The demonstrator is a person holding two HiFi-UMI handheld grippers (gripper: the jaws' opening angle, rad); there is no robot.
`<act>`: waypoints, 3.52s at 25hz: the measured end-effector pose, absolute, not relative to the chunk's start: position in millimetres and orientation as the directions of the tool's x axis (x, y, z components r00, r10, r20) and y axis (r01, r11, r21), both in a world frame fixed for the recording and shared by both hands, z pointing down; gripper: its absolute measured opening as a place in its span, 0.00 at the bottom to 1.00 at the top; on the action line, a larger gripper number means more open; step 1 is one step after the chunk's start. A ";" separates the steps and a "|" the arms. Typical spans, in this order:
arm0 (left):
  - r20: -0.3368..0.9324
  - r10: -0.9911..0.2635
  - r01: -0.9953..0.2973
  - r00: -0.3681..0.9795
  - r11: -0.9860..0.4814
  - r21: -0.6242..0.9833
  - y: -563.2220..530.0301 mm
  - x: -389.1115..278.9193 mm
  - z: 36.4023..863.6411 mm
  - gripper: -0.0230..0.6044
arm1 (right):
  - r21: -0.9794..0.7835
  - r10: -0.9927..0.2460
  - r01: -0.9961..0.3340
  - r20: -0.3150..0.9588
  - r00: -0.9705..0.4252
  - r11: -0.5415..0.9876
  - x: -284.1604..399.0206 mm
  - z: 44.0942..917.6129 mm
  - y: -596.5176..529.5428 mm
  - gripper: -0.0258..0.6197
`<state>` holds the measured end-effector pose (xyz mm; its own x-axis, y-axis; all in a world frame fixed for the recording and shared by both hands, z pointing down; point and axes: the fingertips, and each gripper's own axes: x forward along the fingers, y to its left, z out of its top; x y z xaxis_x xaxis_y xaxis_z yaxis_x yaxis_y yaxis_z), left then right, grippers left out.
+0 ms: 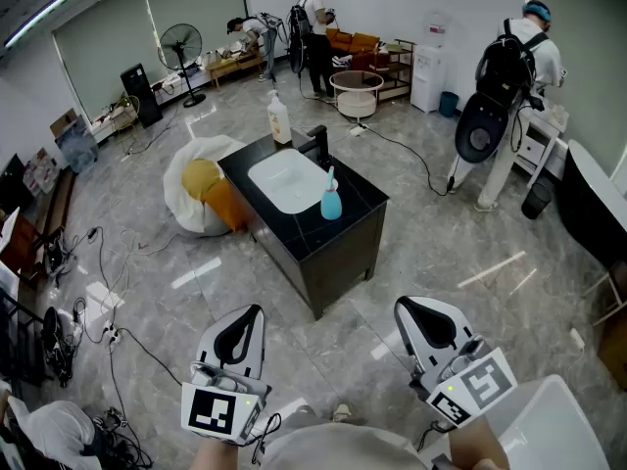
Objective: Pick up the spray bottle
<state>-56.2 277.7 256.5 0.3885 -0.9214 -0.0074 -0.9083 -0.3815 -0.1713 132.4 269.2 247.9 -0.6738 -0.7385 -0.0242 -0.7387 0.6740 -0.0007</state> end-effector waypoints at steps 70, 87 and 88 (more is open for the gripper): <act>0.065 -0.847 -0.829 0.527 -0.530 -0.179 -94.1 -129.5 320.2 0.06 | -0.029 -0.840 -0.845 0.095 -0.534 0.534 35.6 325.4 -99.7 0.44; 0.116 -0.756 -0.747 0.644 -0.655 -0.117 -246.5 -135.0 380.0 0.06 | -0.078 -0.912 -0.948 0.259 -0.318 0.309 21.5 441.9 -240.6 0.45; 0.128 -0.755 -0.748 0.643 -0.655 -0.110 -250.4 -134.5 385.4 0.06 | -0.078 -0.914 -0.950 0.259 -0.311 0.301 22.6 446.9 -244.3 0.45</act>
